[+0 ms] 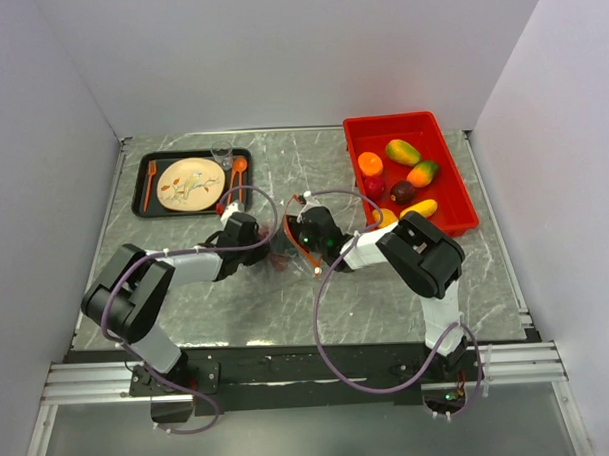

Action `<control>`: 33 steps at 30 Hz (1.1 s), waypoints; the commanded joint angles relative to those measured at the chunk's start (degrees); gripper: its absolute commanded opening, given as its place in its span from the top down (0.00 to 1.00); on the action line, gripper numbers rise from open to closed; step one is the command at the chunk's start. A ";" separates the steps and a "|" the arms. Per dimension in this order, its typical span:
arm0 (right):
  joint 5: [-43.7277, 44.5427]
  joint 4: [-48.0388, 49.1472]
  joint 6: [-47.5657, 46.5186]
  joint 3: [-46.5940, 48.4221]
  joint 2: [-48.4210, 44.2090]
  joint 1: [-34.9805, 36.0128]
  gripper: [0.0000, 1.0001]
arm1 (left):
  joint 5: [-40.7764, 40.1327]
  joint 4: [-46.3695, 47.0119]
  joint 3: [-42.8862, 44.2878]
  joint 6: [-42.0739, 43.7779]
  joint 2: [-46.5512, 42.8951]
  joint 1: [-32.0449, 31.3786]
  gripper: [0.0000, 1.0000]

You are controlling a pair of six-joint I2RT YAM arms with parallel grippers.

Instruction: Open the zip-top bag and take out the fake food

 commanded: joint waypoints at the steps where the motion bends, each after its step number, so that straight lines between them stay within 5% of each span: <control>1: -2.68 2.14 1.69 -0.87 0.84 1.47 0.46 | 5.73 7.96 -2.56 0.21 -4.30 -1.60 0.99; 11: -3.82 4.43 3.80 -7.10 -7.85 -0.99 0.65 | -5.07 -7.83 0.33 -3.12 -5.19 -1.52 0.99; 33: -4.44 -2.50 3.36 -10.71 -16.48 -3.72 0.66 | -16.42 -21.03 4.55 -7.79 -2.82 -0.81 0.99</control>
